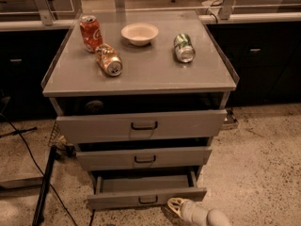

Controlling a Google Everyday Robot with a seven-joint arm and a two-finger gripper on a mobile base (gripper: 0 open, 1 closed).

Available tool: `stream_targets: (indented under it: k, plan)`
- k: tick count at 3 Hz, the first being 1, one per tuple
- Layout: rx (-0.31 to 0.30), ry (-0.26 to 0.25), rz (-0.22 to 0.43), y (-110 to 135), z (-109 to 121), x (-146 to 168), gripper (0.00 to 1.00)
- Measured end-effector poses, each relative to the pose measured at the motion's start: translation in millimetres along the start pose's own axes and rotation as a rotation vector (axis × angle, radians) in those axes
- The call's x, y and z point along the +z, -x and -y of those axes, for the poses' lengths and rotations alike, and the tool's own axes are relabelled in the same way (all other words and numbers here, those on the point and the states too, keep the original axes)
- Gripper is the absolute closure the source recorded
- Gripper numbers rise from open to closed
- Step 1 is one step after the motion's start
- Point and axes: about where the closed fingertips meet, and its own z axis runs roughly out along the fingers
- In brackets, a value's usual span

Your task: Close bottom drawer

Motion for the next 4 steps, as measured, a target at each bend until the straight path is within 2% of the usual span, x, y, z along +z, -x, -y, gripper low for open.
stream_targets:
  k: [2, 4]
  plan:
    - [-0.017, -0.068, 0.04, 0.4, 20.2, 4.6, 1.0]
    - [-0.031, -0.1, 0.059, -0.3, 34.5, 24.5, 1.0]
